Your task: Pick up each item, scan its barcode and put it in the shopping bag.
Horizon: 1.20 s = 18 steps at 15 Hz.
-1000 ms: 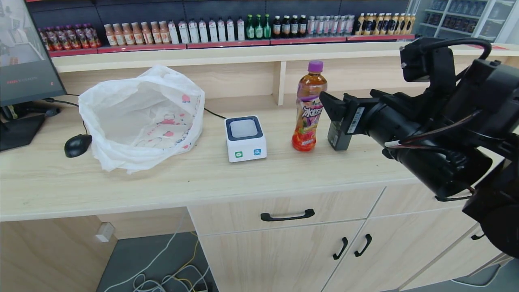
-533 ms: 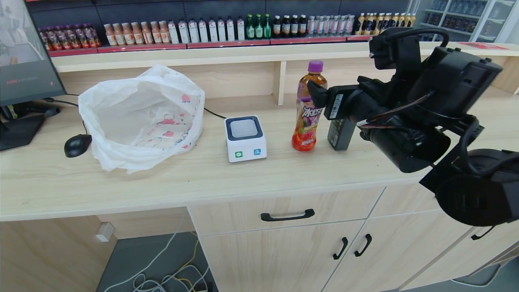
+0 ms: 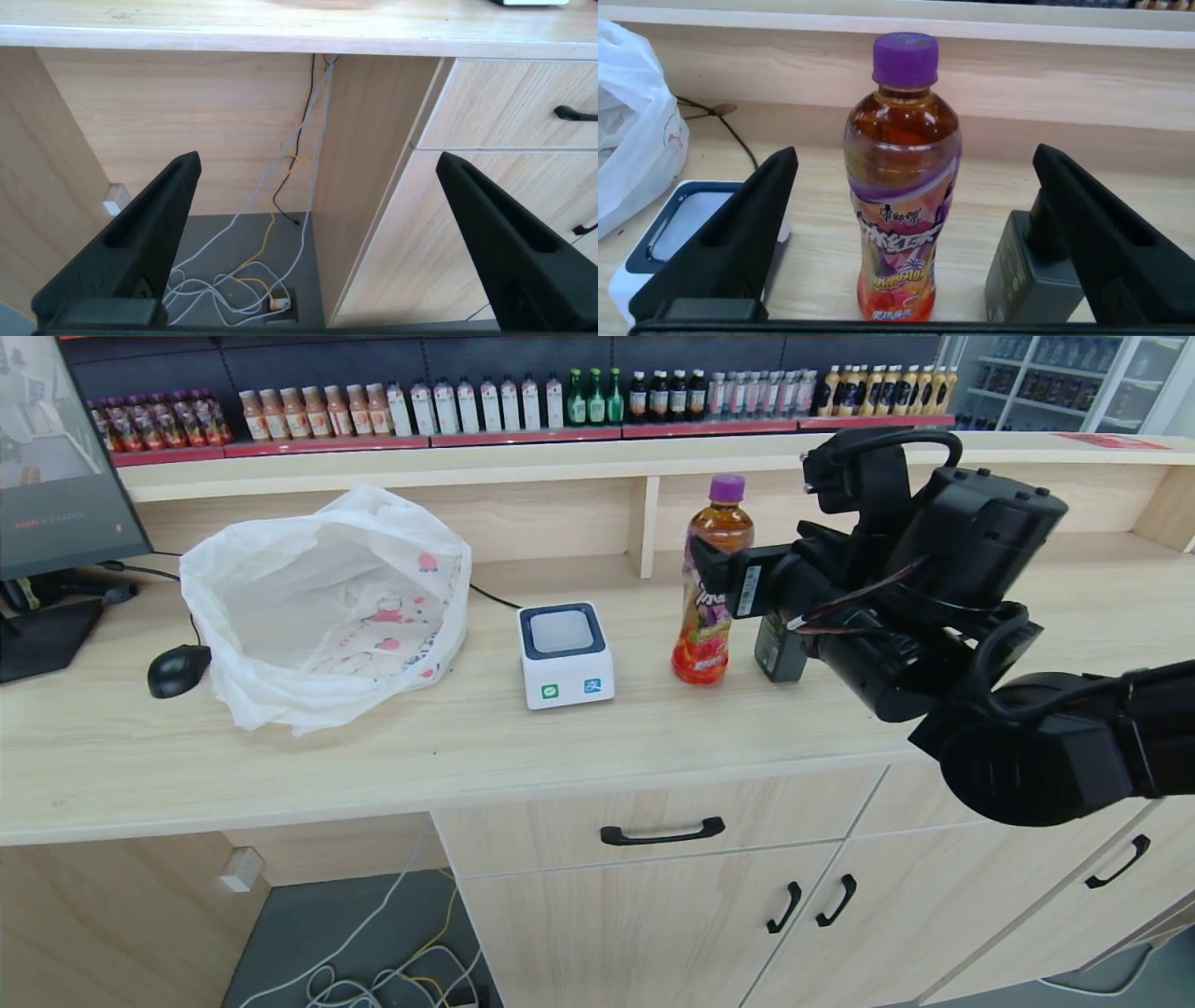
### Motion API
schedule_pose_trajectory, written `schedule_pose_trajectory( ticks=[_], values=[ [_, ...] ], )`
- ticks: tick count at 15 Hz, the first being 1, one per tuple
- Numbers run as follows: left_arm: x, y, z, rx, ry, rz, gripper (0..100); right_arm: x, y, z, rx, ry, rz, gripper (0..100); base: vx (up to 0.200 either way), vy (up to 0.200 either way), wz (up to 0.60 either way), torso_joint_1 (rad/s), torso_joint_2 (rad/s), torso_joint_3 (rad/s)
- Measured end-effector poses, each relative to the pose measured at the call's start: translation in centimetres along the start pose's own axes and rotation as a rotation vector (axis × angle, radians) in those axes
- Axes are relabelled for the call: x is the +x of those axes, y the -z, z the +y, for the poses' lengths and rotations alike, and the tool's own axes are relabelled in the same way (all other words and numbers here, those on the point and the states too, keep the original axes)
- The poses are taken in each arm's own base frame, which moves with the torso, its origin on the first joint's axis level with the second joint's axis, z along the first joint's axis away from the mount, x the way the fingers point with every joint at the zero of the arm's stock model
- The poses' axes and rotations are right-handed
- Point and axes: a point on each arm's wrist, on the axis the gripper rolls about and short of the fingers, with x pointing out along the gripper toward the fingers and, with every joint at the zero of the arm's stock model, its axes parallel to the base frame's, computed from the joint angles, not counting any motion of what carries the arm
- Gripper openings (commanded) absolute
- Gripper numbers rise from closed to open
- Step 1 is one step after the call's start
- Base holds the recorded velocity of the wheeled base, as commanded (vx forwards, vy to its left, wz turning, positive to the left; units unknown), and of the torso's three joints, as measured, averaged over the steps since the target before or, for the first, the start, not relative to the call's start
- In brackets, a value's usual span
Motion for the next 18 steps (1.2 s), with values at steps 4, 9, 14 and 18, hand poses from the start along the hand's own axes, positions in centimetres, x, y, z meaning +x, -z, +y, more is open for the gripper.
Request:
schedule_pose_trajectory(
  ticks=[4,9,14,18],
  values=[
    [0.0,0.0,0.0,0.0,0.0,0.0,100,2.5,0.2,-0.7,0.001,0.012,-0.038,100,0.0,0.0,0.0,0.0,0.0,0.0],
    [0.0,0.0,0.0,0.0,0.0,0.0,100,4.5,1.4,-1.4,-0.007,0.019,-0.044,100,0.0,0.0,0.0,0.0,0.0,0.0],
    [0.0,0.0,0.0,0.0,0.0,0.0,100,5.6,2.3,-1.5,-0.015,0.024,-0.023,100,0.0,0.0,0.0,0.0,0.0,0.0],
    [0.0,0.0,0.0,0.0,0.0,0.0,100,6.2,2.3,-1.6,-0.015,0.023,-0.02,100,0.0,0.0,0.0,0.0,0.0,0.0]
  ],
)
